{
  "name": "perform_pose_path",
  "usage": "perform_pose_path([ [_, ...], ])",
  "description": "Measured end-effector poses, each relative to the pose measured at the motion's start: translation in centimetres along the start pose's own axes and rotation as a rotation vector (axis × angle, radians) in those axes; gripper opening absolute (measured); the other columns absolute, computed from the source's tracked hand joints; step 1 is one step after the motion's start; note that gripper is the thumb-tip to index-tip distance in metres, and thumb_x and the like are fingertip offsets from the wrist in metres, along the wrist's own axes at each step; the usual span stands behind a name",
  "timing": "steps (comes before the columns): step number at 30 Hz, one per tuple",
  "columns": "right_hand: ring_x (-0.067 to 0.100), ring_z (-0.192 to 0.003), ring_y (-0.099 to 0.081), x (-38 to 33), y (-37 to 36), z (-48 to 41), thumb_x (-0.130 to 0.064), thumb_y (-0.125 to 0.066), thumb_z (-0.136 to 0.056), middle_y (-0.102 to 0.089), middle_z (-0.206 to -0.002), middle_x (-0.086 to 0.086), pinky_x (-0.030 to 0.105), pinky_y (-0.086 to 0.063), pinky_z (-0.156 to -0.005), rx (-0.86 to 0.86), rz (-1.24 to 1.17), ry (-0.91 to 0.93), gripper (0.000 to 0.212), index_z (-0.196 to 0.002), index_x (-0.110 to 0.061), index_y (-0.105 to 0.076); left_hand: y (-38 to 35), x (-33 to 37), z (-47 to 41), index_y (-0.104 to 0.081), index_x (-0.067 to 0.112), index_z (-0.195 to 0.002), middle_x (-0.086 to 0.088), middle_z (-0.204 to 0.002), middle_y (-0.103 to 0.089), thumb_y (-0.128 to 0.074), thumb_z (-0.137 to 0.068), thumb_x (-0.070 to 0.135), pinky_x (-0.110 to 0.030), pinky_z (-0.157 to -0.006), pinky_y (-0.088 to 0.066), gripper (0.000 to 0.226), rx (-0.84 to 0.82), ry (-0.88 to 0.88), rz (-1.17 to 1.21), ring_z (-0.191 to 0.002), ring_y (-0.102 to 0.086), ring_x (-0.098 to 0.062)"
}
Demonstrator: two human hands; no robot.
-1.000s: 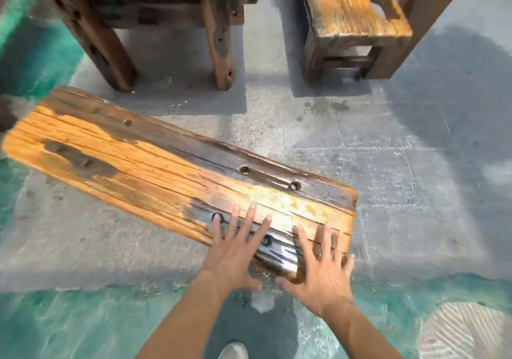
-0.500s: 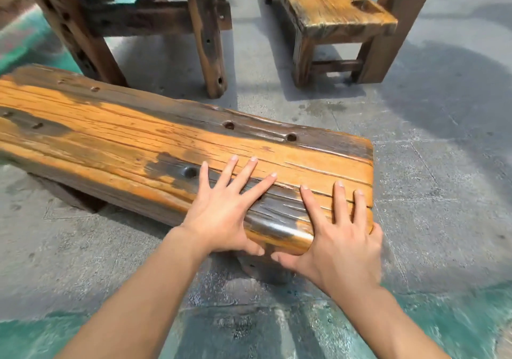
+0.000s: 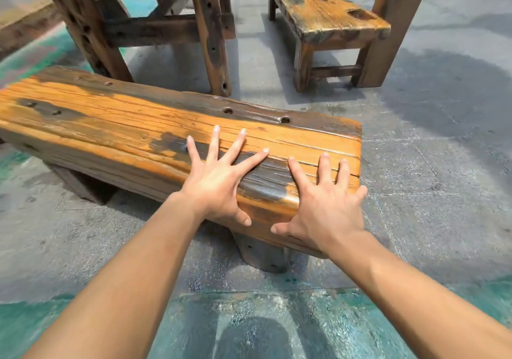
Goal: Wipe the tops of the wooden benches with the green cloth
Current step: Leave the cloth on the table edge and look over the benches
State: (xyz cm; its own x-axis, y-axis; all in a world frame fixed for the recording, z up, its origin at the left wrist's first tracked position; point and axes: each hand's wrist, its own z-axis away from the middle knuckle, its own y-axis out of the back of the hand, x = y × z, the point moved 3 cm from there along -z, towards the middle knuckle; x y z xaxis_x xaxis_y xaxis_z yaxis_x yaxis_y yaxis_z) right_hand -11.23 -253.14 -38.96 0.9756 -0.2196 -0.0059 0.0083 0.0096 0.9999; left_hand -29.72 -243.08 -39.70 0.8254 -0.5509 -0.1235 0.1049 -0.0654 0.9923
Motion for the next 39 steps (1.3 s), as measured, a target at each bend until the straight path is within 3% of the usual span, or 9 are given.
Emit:
perform_pose_path([
  [3,0.050,-0.156,-0.004,0.0,0.5,-0.6,-0.098,-0.070,-0.048,-0.002,-0.173,0.014,0.075,-0.031,-0.108,0.000,0.037,0.038,0.144,-0.156,-0.051,0.013,0.3,-0.3,-0.3,0.029,0.063,-0.149,0.004,-0.170,0.033,-0.076,-0.042,0.092,-0.086,-0.108,0.014,0.153,-0.029,0.021,0.011,-0.151,0.033,-0.049],
  [9,0.046,-0.155,-0.008,0.9,1.0,-3.7,-0.100,-0.070,-0.042,-0.009,-0.171,0.010,0.071,-0.033,-0.109,0.015,0.009,0.049,0.144,-0.156,-0.056,0.007,0.9,-1.1,-2.4,0.023,0.065,-0.151,0.006,-0.176,0.011,-0.075,-0.036,0.095,-0.085,-0.113,0.000,0.154,0.005,0.007,0.030,-0.160,0.010,-0.045],
  [16,0.045,-0.150,-0.022,3.2,0.6,-8.1,-0.100,-0.072,-0.035,-0.027,-0.163,0.010,0.071,-0.034,-0.111,-0.014,0.052,0.078,0.148,-0.157,-0.057,0.000,-0.5,0.2,-7.0,0.018,0.065,-0.152,0.006,-0.176,0.011,-0.078,-0.037,0.093,-0.084,-0.113,0.002,0.152,-0.031,0.044,0.087,-0.159,0.010,-0.046],
  [19,0.045,-0.148,-0.027,4.7,1.6,-11.8,-0.094,-0.080,-0.034,-0.033,-0.159,0.009,0.079,-0.030,-0.110,-0.017,0.046,0.049,0.150,-0.158,-0.058,-0.004,0.2,1.0,-11.2,0.011,0.062,-0.155,0.003,-0.177,0.009,-0.081,-0.039,0.090,-0.086,-0.111,0.005,0.151,-0.030,0.084,0.118,-0.158,0.010,-0.049],
  [24,0.034,-0.160,-0.007,6.8,2.0,-16.6,-0.081,-0.089,-0.043,-0.016,-0.173,0.001,0.077,-0.034,-0.108,-0.022,-0.051,0.046,0.146,-0.161,-0.057,-0.007,0.8,2.2,-16.4,0.003,0.056,-0.160,-0.004,-0.177,0.004,-0.084,-0.041,0.087,-0.089,-0.110,0.000,0.150,-0.018,0.157,0.104,-0.157,0.005,-0.055],
  [30,0.034,-0.160,-0.006,9.3,1.1,-23.9,-0.081,-0.089,-0.042,-0.013,-0.174,0.000,0.080,-0.033,-0.106,0.034,-0.027,0.058,0.145,-0.160,-0.059,-0.007,-0.3,1.9,-23.0,0.001,0.052,-0.162,-0.008,-0.177,0.002,-0.083,-0.039,0.089,-0.090,-0.109,-0.002,0.153,0.050,0.211,0.099,-0.155,0.003,-0.058],
  [36,0.032,-0.160,-0.004,9.9,-1.1,-23.5,-0.078,-0.091,-0.044,-0.011,-0.174,-0.001,0.082,-0.028,-0.109,-0.046,-0.041,0.008,0.146,-0.161,-0.056,-0.006,-1.3,3.3,-22.8,0.006,0.050,-0.162,-0.009,-0.176,0.010,-0.085,-0.048,0.084,-0.089,-0.110,0.001,0.150,-0.070,0.175,0.125,-0.155,0.010,-0.057],
  [39,0.038,-0.155,-0.023,8.7,-0.2,-23.4,-0.084,-0.086,-0.046,-0.030,-0.164,0.005,0.090,-0.014,-0.109,-0.161,0.111,-0.065,0.141,-0.160,-0.047,-0.013,-0.9,1.9,-22.5,0.008,0.049,-0.163,-0.002,-0.176,0.015,-0.087,-0.060,0.075,-0.082,-0.114,0.006,0.143,-0.242,0.075,0.275,-0.157,0.017,-0.049],
])
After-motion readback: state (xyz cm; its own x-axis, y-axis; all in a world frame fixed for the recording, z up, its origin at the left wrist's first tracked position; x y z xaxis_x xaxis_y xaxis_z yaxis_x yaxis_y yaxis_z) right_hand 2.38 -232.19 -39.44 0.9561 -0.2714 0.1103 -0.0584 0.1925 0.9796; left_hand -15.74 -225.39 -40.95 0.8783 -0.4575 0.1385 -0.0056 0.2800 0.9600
